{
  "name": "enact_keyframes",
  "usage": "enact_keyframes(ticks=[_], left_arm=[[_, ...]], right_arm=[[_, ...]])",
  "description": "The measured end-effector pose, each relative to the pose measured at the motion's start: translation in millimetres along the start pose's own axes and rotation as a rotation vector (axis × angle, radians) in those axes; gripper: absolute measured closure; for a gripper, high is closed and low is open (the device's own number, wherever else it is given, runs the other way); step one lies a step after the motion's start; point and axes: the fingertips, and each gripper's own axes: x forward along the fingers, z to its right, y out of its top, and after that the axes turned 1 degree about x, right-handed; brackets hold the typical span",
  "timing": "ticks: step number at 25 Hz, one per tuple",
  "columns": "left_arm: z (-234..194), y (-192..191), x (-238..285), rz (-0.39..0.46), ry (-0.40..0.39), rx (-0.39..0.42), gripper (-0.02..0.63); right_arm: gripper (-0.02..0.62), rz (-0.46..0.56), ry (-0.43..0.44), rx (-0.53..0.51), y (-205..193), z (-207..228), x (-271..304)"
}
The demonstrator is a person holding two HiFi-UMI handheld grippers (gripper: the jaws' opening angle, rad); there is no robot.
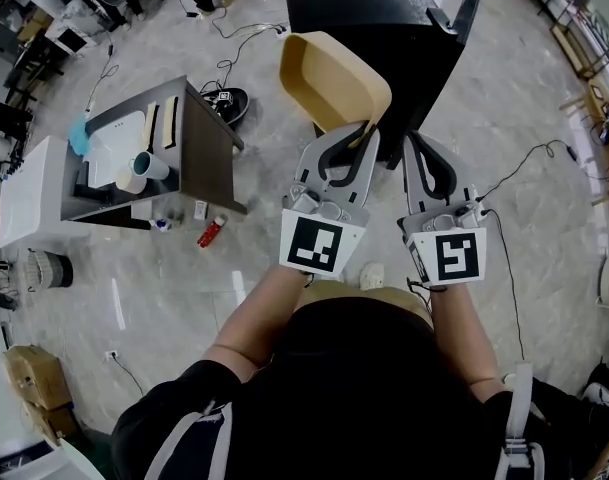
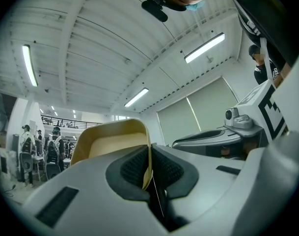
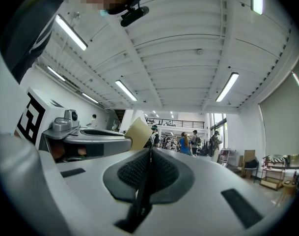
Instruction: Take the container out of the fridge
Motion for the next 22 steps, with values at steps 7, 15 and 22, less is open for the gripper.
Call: enact_keyframes(ticks=[7, 15, 22], left_arm=[[29, 11, 19, -0.003, 0.056, 0.019, 0.572], [63, 13, 31, -0.015, 0.076, 0.03, 0.572], [75, 15, 39, -0.017, 0.085, 0.031, 0.572]], right_arm=[[0.558, 0.033, 0.034, 0.008, 3, 30, -21], [0.56, 0.064, 0.025, 0.033, -1, 53, -44], [0.56, 0.02, 0.044, 0.0, -14, 65, -54]])
